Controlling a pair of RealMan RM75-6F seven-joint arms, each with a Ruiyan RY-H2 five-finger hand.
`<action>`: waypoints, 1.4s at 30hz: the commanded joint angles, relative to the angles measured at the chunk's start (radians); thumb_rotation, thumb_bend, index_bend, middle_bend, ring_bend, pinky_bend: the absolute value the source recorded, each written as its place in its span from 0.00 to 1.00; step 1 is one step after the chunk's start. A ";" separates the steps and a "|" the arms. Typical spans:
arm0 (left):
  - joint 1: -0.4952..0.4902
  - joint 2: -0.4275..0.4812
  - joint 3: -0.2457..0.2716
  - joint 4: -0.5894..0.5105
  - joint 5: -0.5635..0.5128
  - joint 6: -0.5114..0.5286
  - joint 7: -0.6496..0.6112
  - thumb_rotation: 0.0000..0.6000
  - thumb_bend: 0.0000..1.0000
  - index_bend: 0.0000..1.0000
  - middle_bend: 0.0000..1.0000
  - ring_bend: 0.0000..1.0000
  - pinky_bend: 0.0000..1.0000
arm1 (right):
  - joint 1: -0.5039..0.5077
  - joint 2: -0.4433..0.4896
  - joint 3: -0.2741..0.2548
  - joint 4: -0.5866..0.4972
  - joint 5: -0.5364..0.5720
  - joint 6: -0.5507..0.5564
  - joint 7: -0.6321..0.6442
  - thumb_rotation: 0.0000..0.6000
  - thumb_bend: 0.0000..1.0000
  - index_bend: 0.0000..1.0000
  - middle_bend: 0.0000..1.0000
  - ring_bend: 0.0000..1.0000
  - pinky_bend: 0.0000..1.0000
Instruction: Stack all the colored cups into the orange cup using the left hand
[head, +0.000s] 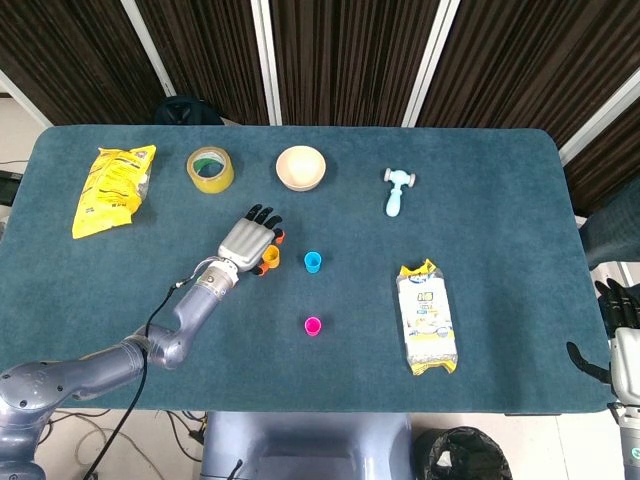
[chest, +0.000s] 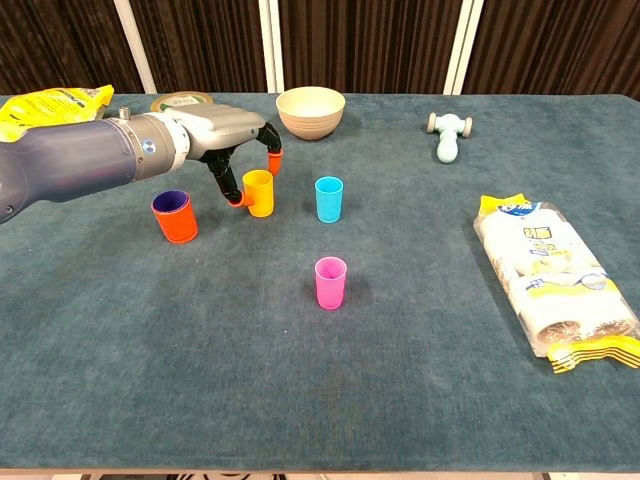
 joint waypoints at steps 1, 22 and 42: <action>-0.001 -0.003 0.001 0.002 0.005 0.002 -0.003 1.00 0.24 0.42 0.16 0.00 0.00 | 0.000 0.000 0.001 0.000 0.001 0.001 0.000 1.00 0.32 0.10 0.08 0.12 0.04; 0.006 0.113 -0.021 -0.143 0.059 0.088 0.024 1.00 0.32 0.52 0.19 0.00 0.00 | 0.000 -0.001 0.002 -0.002 0.004 -0.002 0.003 1.00 0.32 0.10 0.08 0.12 0.04; 0.183 0.496 0.075 -0.532 0.149 0.190 -0.022 1.00 0.32 0.51 0.20 0.00 0.00 | 0.001 -0.012 -0.006 -0.016 -0.002 -0.004 -0.033 1.00 0.32 0.10 0.08 0.12 0.04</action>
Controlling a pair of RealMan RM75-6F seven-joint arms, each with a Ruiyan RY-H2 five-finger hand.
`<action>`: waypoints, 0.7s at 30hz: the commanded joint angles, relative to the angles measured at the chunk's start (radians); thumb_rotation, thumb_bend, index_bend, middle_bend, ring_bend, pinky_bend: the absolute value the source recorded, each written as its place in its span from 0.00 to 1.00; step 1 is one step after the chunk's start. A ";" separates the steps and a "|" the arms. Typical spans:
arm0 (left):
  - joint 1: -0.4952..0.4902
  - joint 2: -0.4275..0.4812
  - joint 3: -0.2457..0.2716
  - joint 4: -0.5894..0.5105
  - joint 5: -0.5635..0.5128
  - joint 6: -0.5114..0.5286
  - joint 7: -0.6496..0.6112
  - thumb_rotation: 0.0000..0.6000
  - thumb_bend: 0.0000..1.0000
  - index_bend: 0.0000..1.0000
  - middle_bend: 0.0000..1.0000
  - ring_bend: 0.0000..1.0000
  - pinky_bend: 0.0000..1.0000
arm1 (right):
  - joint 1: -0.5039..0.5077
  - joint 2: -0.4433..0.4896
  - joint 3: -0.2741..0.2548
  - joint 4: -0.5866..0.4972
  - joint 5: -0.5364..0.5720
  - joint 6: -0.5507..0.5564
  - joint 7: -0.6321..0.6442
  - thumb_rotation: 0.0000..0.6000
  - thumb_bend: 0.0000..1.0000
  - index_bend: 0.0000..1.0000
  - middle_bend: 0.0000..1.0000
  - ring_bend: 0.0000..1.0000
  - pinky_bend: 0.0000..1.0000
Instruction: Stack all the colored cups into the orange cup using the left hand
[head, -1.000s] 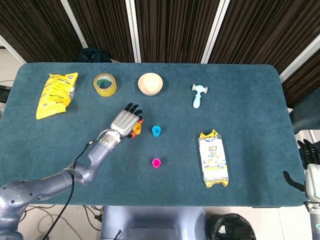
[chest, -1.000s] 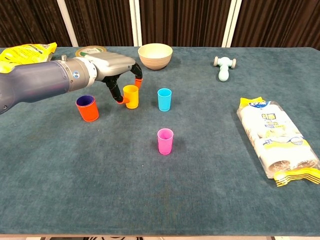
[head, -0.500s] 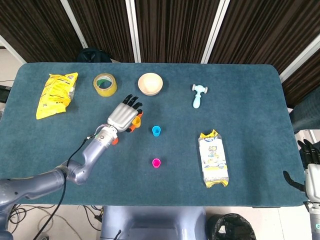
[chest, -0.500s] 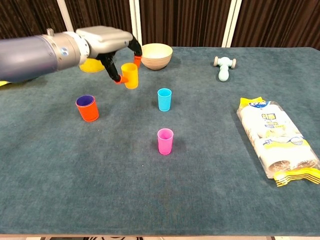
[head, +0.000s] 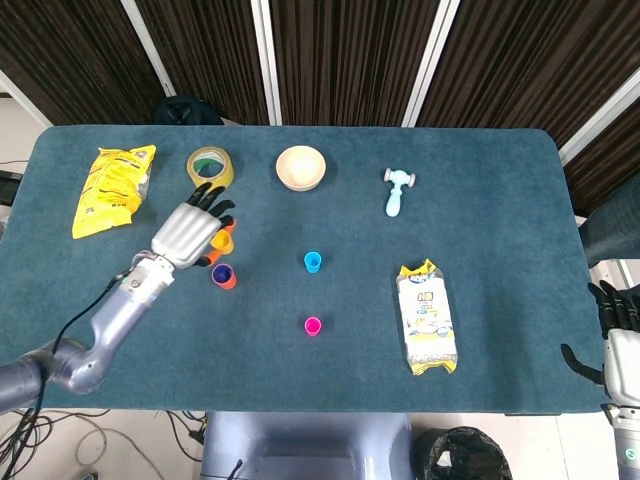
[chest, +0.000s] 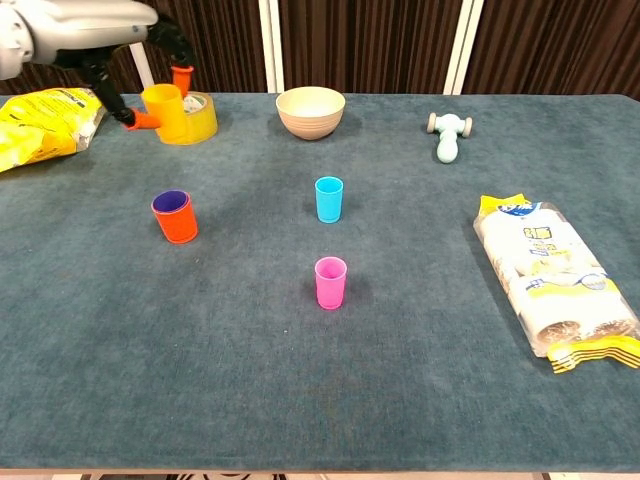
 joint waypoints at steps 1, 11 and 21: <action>0.016 0.007 0.032 0.010 0.037 -0.012 -0.036 1.00 0.32 0.51 0.20 0.00 0.00 | 0.001 -0.002 0.000 0.001 0.001 -0.002 -0.003 1.00 0.32 0.10 0.08 0.12 0.04; 0.036 -0.054 0.084 0.086 0.146 -0.011 -0.113 1.00 0.32 0.51 0.20 0.00 0.00 | -0.002 -0.002 0.006 0.003 0.008 0.006 0.004 1.00 0.32 0.10 0.08 0.12 0.04; 0.035 -0.116 0.093 0.168 0.165 -0.030 -0.151 1.00 0.32 0.50 0.20 0.00 0.00 | -0.005 0.001 0.010 0.003 0.009 0.012 0.013 1.00 0.32 0.10 0.08 0.12 0.04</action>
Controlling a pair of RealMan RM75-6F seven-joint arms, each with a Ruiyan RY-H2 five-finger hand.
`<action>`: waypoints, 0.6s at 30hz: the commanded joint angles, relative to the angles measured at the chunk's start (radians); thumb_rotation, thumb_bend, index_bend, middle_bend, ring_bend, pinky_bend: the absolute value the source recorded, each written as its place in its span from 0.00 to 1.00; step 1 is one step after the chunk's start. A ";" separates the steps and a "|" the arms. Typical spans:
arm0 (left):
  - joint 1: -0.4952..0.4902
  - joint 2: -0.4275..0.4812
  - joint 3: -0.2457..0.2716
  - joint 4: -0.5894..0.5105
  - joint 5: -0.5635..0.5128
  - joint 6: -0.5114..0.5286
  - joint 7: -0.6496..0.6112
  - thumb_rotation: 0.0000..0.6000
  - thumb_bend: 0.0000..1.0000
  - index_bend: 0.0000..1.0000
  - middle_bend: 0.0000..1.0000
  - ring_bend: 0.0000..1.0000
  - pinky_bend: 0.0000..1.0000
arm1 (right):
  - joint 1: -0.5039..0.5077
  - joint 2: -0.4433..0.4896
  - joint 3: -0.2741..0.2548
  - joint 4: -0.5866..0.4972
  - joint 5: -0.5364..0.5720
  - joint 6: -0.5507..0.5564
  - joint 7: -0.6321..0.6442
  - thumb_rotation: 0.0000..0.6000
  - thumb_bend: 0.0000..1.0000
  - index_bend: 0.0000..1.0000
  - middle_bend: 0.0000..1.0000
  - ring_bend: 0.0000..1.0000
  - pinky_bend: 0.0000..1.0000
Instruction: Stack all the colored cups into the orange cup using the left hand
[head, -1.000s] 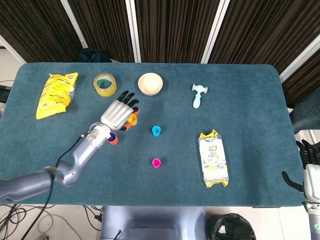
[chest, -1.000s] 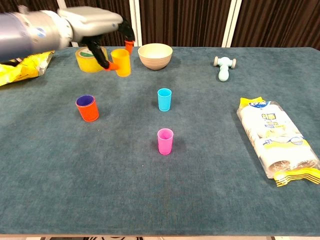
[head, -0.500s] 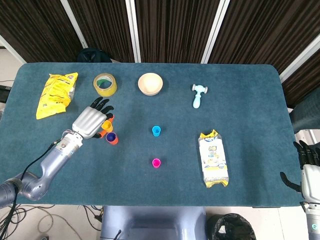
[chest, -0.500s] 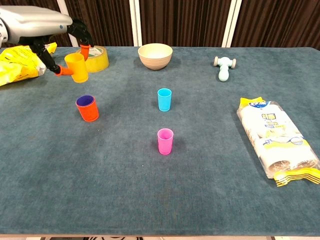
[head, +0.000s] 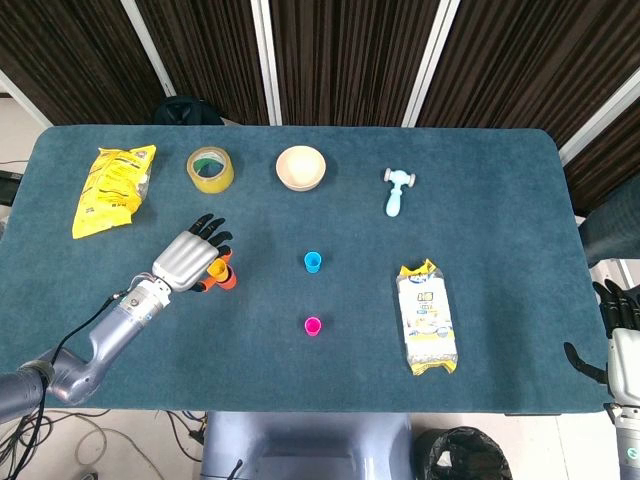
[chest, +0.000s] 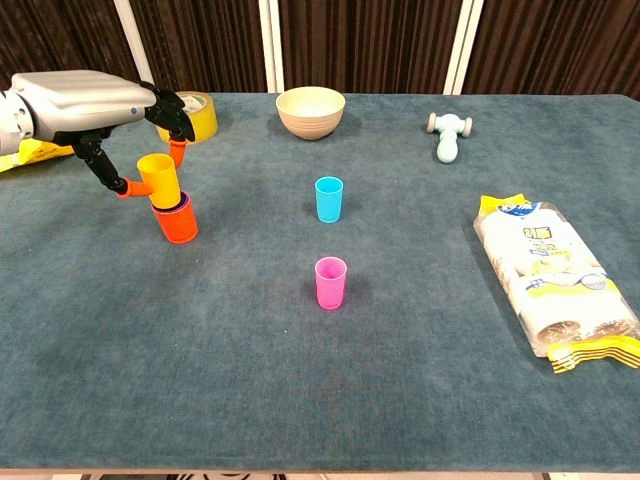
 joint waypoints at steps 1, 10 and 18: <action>-0.003 -0.016 0.000 0.019 -0.001 -0.009 -0.008 1.00 0.32 0.50 0.20 0.00 0.00 | -0.001 0.000 0.000 0.000 0.001 0.001 0.001 1.00 0.32 0.10 0.08 0.12 0.04; -0.012 -0.046 0.001 0.060 -0.002 -0.035 -0.014 1.00 0.32 0.32 0.17 0.00 0.00 | 0.000 0.001 0.002 0.001 0.004 -0.002 0.003 1.00 0.32 0.10 0.08 0.12 0.04; -0.036 -0.031 -0.037 0.025 -0.053 -0.065 0.018 1.00 0.27 0.17 0.13 0.00 0.00 | -0.001 0.002 0.003 -0.002 0.005 -0.002 0.003 1.00 0.32 0.10 0.08 0.12 0.04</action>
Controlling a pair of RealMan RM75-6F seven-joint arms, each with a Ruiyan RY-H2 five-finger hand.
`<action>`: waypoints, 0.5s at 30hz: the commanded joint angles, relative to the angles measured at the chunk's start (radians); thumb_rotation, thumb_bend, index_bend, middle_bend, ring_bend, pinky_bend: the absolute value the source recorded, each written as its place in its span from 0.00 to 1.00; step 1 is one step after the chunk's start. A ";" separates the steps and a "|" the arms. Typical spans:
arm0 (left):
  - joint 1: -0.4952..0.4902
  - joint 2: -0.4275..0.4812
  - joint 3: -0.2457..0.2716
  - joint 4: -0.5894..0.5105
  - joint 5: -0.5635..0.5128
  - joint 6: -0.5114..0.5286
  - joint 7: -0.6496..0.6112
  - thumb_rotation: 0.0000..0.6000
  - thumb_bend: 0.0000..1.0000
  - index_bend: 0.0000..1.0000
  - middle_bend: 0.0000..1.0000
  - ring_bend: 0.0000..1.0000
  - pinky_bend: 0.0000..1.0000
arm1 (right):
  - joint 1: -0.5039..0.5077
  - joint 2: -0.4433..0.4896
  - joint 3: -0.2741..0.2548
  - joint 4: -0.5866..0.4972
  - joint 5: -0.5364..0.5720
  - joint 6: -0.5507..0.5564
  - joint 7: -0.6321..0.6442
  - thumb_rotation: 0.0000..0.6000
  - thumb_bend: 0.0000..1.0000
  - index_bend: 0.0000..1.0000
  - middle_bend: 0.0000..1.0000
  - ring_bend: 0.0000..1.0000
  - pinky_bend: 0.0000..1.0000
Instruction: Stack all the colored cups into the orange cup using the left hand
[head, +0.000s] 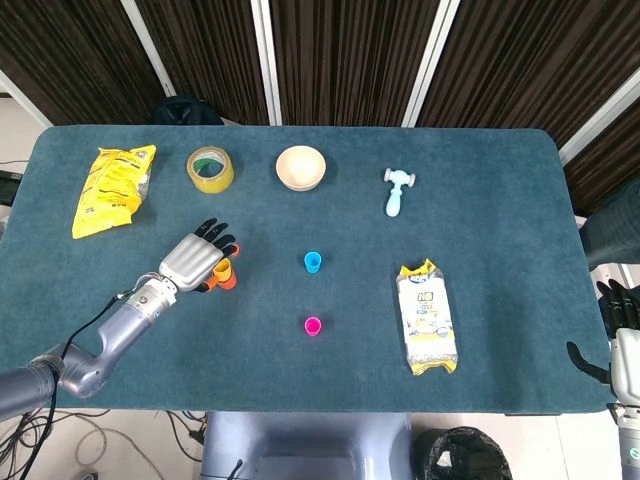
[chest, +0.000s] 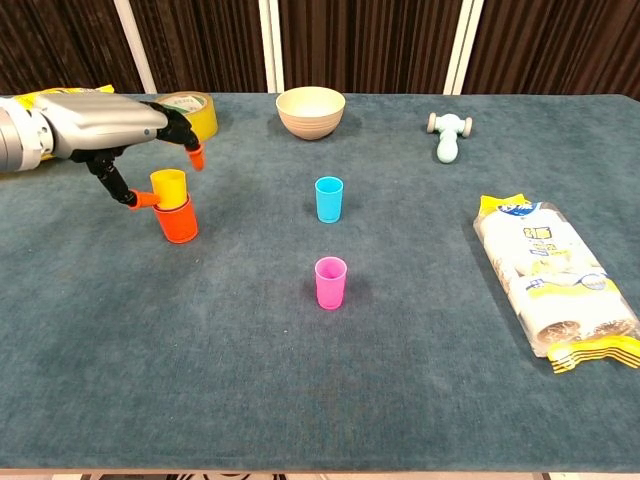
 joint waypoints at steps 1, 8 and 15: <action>-0.012 0.004 -0.036 -0.030 -0.029 0.006 -0.007 1.00 0.26 0.16 0.13 0.00 0.00 | 0.000 -0.001 -0.001 -0.001 -0.001 -0.001 -0.001 1.00 0.32 0.10 0.08 0.12 0.04; -0.052 0.008 -0.106 -0.091 -0.099 0.001 0.028 1.00 0.24 0.15 0.13 0.00 0.00 | -0.002 0.000 0.001 0.000 0.001 0.003 0.002 1.00 0.32 0.10 0.08 0.12 0.04; -0.102 -0.017 -0.151 -0.117 -0.181 -0.009 0.099 1.00 0.21 0.16 0.14 0.00 0.00 | -0.003 0.002 0.004 -0.006 0.004 0.003 0.011 1.00 0.32 0.10 0.08 0.12 0.04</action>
